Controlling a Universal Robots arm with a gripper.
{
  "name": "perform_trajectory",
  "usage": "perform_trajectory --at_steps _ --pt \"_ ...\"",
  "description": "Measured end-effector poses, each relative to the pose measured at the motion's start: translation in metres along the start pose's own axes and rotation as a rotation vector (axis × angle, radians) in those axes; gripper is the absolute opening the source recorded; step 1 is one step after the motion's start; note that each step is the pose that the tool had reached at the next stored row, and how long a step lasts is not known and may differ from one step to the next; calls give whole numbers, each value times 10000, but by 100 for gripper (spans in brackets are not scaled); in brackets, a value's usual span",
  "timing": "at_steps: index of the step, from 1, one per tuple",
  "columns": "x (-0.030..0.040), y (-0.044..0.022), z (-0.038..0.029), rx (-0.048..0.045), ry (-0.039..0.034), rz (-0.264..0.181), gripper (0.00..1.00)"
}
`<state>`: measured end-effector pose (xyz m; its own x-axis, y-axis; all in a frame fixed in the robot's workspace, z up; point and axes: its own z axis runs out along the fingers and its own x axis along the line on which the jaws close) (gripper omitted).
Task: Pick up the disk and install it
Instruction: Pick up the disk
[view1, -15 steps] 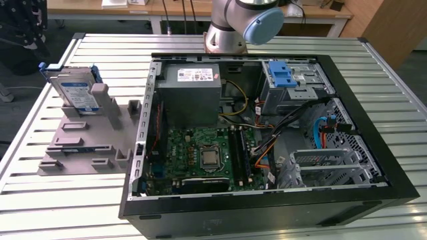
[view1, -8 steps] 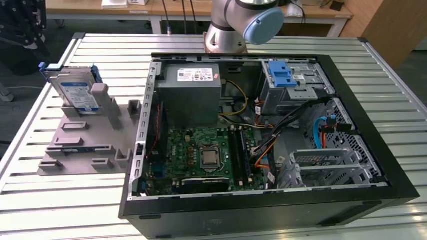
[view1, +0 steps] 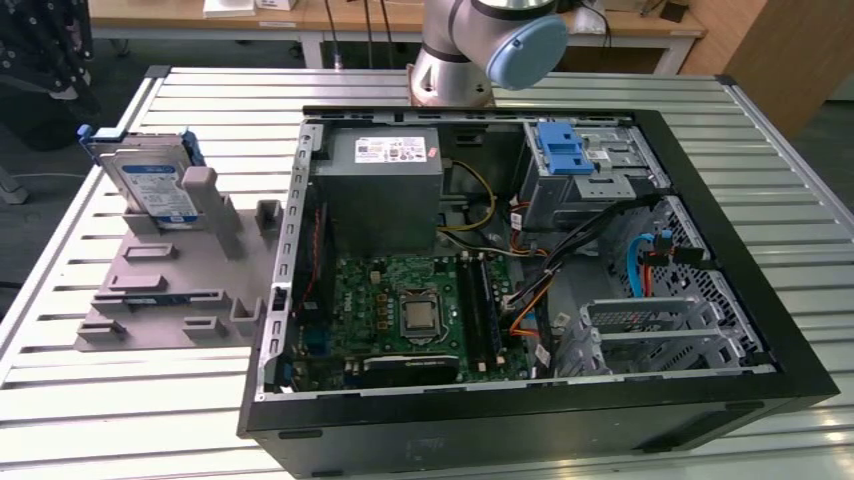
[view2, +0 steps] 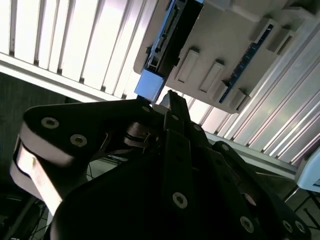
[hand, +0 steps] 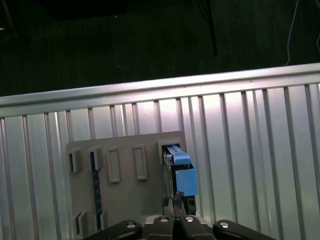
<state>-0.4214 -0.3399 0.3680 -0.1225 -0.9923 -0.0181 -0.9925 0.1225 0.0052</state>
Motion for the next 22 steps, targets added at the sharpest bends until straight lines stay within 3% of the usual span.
perform_trajectory --at_steps 3,8,9,11,14,15,22 --pt "-6 2 1 1 4 1 11" --pt "-6 1 25 2 4 -2 35" --pt "-5 1 42 2 4 -4 35" --pt "-5 1 79 1 4 -3 47" --pt "-4 1 133 2 4 -3 53" --pt "-4 0 151 2 4 -4 59" --pt "-1 11 229 -2 4 -225 59"
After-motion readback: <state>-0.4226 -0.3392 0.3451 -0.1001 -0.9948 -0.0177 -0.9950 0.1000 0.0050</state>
